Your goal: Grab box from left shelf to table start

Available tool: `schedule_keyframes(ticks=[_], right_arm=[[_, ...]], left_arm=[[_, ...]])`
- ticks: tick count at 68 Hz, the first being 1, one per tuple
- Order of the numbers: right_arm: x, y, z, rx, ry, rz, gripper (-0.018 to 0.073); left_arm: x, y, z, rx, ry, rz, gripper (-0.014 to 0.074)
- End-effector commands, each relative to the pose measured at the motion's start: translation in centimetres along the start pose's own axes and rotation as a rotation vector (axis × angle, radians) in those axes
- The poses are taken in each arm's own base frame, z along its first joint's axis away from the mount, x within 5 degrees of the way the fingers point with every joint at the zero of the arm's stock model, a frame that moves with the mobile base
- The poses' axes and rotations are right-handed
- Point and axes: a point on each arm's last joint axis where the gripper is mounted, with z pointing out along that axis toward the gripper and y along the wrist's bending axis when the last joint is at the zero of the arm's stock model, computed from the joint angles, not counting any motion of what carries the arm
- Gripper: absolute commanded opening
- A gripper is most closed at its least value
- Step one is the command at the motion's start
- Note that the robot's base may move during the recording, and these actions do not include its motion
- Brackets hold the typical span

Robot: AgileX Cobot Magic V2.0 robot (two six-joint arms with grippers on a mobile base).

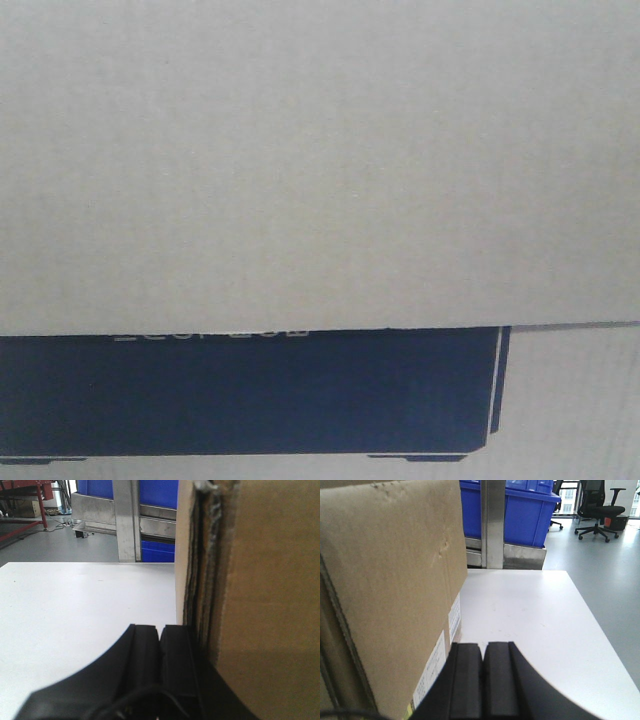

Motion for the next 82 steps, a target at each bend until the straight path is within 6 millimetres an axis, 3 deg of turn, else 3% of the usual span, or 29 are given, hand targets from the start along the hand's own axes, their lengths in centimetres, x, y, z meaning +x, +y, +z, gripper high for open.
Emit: schedule_keyframes(ticks=[1,82], right_arm=[[-0.81,-0.07,-0.12,0.008,-0.107,0.007,0.0058],[-0.80,-0.07,-0.11,0.008,-0.105,0.007,0.0058]], left_arm=[[-1.00,0.00,-0.15,0.001,-0.107,-0.013,-0.0092],[-1.00,0.00,-0.15,0.001,-0.107,-0.013,-0.0092]])
